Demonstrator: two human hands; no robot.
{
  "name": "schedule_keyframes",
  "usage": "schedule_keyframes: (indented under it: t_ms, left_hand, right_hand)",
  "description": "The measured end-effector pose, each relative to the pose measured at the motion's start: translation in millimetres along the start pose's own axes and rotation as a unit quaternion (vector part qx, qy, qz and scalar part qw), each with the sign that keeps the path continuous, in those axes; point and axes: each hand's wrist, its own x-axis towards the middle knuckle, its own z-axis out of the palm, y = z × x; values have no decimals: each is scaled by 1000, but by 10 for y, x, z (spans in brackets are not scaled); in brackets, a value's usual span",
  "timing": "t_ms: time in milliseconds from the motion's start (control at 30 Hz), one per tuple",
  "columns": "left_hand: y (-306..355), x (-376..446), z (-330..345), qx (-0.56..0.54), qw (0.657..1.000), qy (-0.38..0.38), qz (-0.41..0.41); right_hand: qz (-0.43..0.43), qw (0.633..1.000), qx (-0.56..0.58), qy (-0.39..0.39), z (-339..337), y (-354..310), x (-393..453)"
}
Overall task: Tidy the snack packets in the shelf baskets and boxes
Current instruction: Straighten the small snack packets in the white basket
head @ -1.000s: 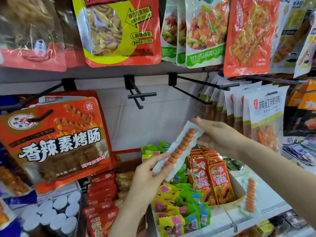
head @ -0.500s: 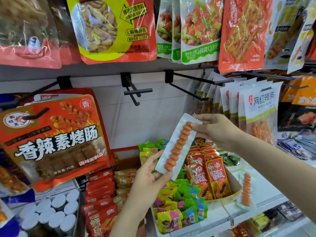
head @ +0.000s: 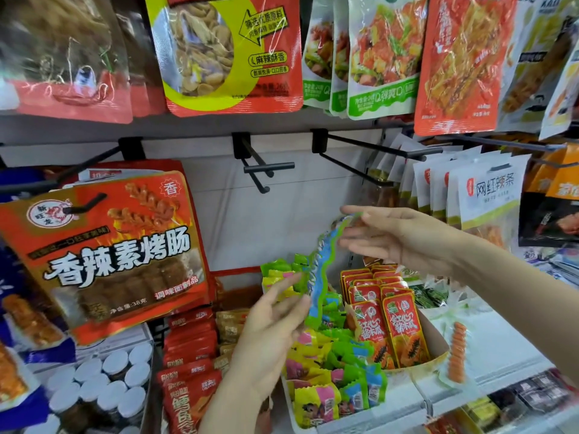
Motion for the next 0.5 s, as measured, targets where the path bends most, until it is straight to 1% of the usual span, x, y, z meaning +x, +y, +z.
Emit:
schedule_keyframes:
  t_ms: [33, 67, 133, 200, 300, 367, 433, 467, 500]
  left_hand:
    - [13, 8, -21, 83, 996, 28, 31]
    - [24, 15, -45, 137, 988, 48, 60]
    - [46, 18, -75, 174, 977, 56, 105]
    - [52, 23, -79, 196, 970, 47, 132]
    - [18, 47, -104, 226, 962, 51, 147]
    - [10, 86, -134, 236, 960, 60, 139]
    - [-4, 114, -146, 262, 953, 77, 130]
    - [-19, 128, -147, 290, 944, 90, 129]
    - [-33, 139, -152, 325, 931, 103, 131]
  right_hand:
    - [8, 1000, -8, 1, -21, -28, -1]
    - [14, 1000, -20, 2, -39, -53, 1]
    - [24, 999, -43, 7, -71, -80, 10]
    - [28, 996, -83, 29, -73, -83, 21]
    - [-23, 975, -206, 78, -106, -51, 29]
    - [-29, 958, -276, 69, -113, -49, -11]
    - [-25, 926, -373, 44, -104, -43, -65]
    - [-36, 912, -405, 50, -112, -33, -80]
    - [-56, 906, -412, 75, -140, -18, -85]
